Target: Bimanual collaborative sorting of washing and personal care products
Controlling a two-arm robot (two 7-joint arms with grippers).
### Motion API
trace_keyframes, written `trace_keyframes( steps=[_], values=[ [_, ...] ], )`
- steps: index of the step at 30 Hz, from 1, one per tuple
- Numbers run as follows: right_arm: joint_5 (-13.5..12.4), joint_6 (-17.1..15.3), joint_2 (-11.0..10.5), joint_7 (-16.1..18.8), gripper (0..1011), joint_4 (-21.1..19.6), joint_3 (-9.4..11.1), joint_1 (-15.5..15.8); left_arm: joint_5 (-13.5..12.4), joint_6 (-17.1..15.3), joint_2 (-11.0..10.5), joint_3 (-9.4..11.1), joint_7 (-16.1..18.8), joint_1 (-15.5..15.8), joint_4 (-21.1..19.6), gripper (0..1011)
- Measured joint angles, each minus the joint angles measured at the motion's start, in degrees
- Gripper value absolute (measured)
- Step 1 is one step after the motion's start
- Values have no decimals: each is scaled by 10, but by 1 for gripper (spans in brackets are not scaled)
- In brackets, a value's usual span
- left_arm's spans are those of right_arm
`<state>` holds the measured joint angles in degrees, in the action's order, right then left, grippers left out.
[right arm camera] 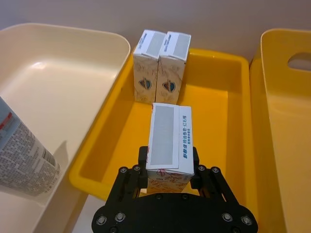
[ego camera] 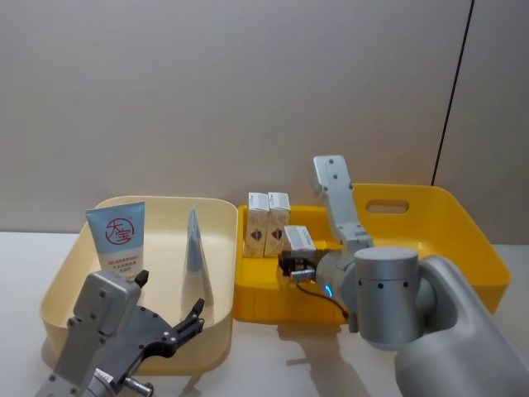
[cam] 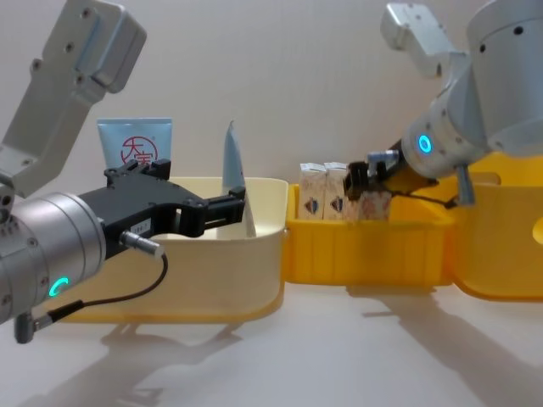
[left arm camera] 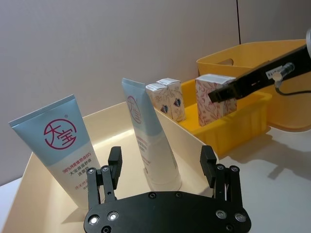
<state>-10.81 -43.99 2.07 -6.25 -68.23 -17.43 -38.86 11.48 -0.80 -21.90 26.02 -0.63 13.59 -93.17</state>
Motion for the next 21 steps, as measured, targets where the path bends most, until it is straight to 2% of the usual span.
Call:
trace_keyframes(
  steps=[12, 21],
  values=[
    [13, 43, -7, -1, 445, -45, 1, 5, 0, 0, 0, 0, 0, 0, 0, 1003],
    [27, 81, -19, -10, 445, -89, 10, 9, 0, 0, 0, 0, 0, 0, 0, 1003]
  ],
)
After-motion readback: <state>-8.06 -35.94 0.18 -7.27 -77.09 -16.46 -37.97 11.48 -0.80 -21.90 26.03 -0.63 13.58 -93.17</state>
